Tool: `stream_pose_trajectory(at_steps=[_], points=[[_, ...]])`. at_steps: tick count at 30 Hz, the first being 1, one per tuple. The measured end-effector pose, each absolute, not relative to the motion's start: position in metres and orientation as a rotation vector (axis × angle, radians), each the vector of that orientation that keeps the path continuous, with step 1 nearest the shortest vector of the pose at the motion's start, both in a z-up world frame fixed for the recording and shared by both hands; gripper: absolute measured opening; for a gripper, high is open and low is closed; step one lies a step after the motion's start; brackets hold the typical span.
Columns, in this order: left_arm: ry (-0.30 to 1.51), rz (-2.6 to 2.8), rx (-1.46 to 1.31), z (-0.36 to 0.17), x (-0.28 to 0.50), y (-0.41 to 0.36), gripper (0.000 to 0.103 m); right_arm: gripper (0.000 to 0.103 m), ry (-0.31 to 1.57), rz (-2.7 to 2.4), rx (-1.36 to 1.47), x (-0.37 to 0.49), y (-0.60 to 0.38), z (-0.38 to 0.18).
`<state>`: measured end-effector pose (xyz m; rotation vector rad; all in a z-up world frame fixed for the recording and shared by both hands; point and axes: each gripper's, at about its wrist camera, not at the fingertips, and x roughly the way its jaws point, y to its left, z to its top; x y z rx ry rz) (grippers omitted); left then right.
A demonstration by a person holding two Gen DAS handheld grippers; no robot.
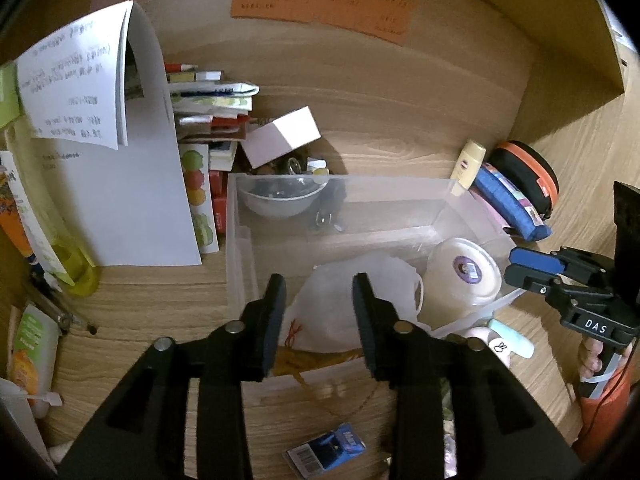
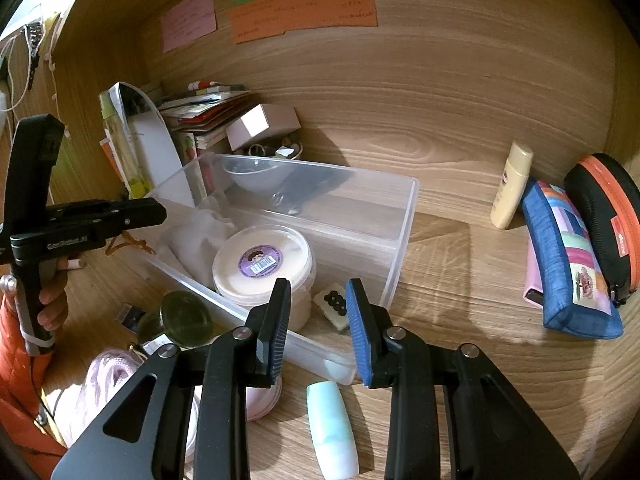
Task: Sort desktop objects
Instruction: 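Open left tool over the bin while right tool releases the cube into it, then move left tool to the blue card box while right tool approaches the mint-green stick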
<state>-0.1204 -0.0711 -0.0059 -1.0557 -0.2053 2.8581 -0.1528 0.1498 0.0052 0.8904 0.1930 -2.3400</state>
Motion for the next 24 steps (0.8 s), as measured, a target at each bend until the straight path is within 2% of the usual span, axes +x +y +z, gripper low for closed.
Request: stream_pose_trajectory(at_steps=[3,5,8,10,14,19,24], points=[[-0.218,2.873,-1.031,0.000,-0.115,-0.071,0.049,0.041,0.207,-2.348,0.877,-0.149,0.148,0.007],[-0.229,2.874,-1.017,0.003,-0.110,-0.070,0.050,0.043,0.210,-2.352,0.866,-0.146,0.148,0.010],[-0.224,2.888,-1.006,0.008,-0.101,-0.068,0.058,0.048,0.211,-2.357,0.851,-0.140,0.147,0.015],[-0.206,2.903,-0.996,0.011,-0.094,-0.067,0.063,0.062,0.212,-2.374,0.836,-0.135,0.147,0.018],[-0.159,2.938,-0.987,0.014,-0.081,-0.065,0.071,0.069,0.229,-2.394,0.804,-0.124,0.149,0.025],[-0.165,2.965,-0.980,0.016,-0.071,-0.068,0.087,0.079,0.244,-2.415,0.785,-0.113,0.152,0.028],[-0.154,2.979,-0.982,0.016,-0.061,-0.069,0.092,0.081,0.247,-2.429,0.794,-0.107,0.157,0.029]])
